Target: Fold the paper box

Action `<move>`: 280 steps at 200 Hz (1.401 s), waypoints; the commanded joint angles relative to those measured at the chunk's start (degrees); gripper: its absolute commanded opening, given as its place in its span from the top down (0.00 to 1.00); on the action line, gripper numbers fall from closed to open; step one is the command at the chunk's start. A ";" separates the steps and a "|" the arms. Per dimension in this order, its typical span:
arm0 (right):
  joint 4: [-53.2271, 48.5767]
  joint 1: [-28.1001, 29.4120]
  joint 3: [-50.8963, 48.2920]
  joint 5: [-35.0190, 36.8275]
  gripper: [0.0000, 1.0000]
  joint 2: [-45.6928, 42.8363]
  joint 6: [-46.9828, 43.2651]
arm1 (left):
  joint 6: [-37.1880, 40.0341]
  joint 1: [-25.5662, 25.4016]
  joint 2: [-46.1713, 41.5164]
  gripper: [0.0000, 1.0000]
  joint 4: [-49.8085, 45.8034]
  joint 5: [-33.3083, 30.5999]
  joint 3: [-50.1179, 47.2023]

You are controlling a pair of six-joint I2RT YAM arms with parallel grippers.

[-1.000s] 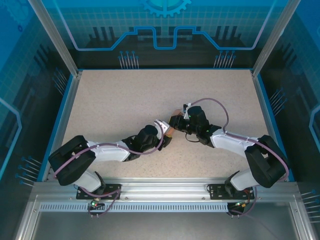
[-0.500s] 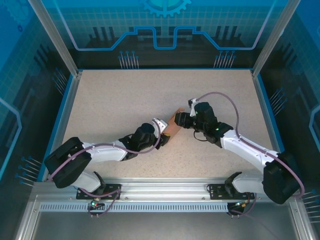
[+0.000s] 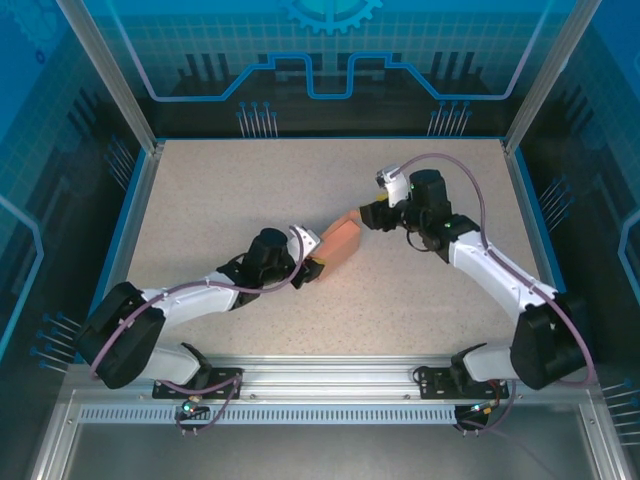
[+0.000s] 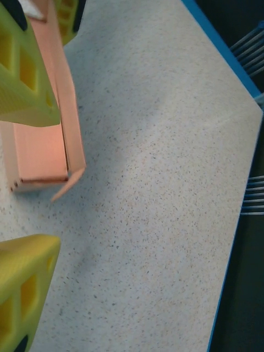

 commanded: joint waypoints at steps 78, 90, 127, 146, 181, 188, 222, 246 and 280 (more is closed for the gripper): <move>-19.66 -0.40 11.16 -8.78 0.47 11.51 -33.89 | 7.12 2.59 -0.85 0.65 -3.39 9.70 1.84; -20.65 -0.41 12.08 -8.05 0.48 12.53 -35.03 | 7.13 2.55 -0.93 0.65 -3.37 9.36 1.86; -23.70 -0.20 14.55 -6.98 0.58 15.33 -36.98 | 7.01 2.63 -1.63 0.65 -3.04 8.65 1.52; -23.86 0.29 14.87 -6.29 0.64 16.01 -37.15 | 7.07 2.63 -1.73 0.65 -2.90 8.58 1.50; -24.19 1.01 15.90 -6.17 0.77 16.79 -35.96 | 6.83 2.64 -1.23 0.65 -2.93 8.68 1.77; -24.62 1.20 16.43 -5.88 0.79 17.18 -35.32 | 6.77 2.63 -1.20 0.65 -2.85 8.66 1.86; -27.61 2.20 18.83 -3.92 0.90 18.77 -32.66 | 6.25 2.63 -1.38 0.65 -2.53 8.16 1.78; -27.69 2.47 18.67 -2.21 0.97 18.09 -30.48 | 5.97 2.56 -1.64 0.65 -2.04 7.70 1.58; -26.05 3.53 16.41 -0.62 0.97 15.47 -28.66 | 5.63 2.58 -1.20 0.65 -1.90 7.71 1.77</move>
